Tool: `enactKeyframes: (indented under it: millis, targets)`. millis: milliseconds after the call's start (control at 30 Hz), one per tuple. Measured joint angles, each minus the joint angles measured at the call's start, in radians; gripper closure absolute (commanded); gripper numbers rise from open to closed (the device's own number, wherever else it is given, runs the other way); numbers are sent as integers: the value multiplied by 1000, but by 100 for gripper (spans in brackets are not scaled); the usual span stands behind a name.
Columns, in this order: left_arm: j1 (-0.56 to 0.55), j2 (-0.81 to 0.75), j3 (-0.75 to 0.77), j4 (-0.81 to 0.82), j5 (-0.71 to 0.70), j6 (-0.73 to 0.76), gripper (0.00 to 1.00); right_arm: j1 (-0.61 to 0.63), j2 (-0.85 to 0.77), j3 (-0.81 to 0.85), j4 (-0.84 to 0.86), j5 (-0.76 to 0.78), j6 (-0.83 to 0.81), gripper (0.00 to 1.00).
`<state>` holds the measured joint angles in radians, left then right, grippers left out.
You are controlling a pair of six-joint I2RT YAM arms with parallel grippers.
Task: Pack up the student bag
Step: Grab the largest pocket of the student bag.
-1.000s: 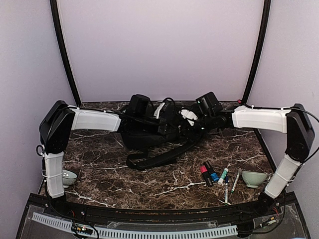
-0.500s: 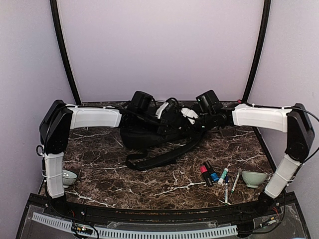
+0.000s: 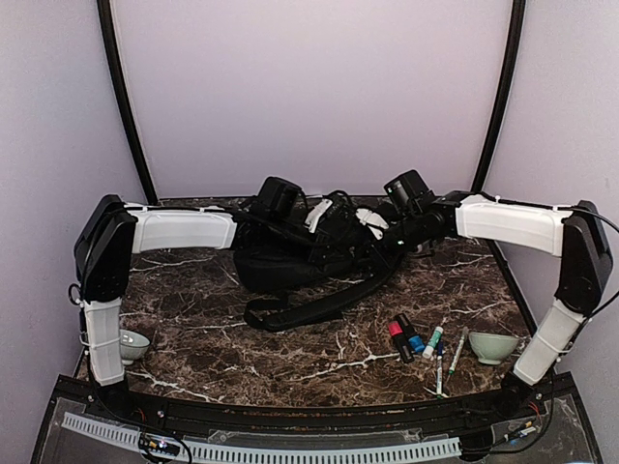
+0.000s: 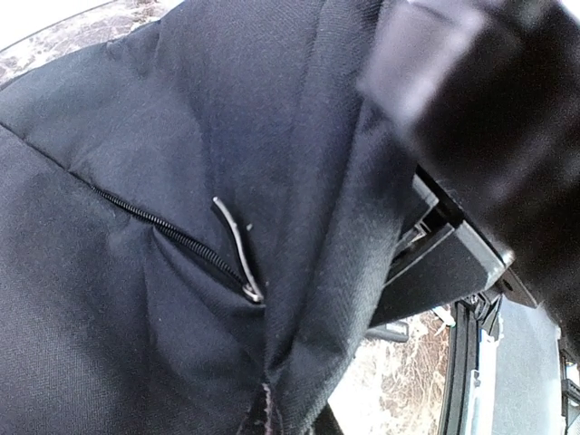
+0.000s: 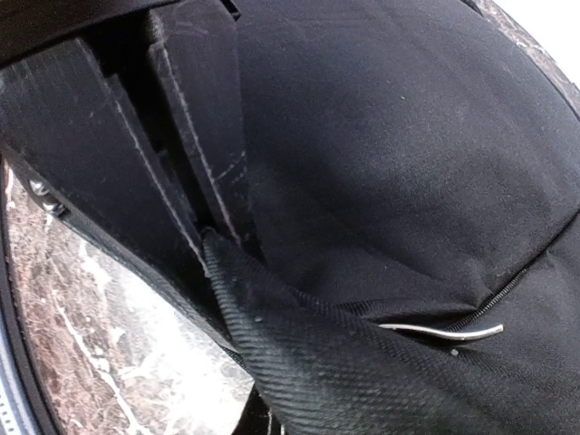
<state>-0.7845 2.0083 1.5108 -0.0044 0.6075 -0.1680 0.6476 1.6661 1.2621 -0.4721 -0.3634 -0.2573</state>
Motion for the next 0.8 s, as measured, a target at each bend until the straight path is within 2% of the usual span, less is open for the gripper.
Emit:
enactKeyframes:
  millis: [67,367,400,533,800]
  targets:
    - [-3,-3,0,1,-2,-1,100,-4,-1,0,-2,-18,14,93]
    - [-4,-10,-3,23,-21,-42,100,-31,23,35,5,-142,108,79]
    - [-4,-10,-5,27,-23,-46,100,-35,31,42,3,-157,122,80]
    - [-3,-10,-13,32,-42,-60,100,-47,53,55,0,-192,146,100]
    - [-5,-10,-19,36,-55,-39,100,-84,61,54,7,-226,193,100]
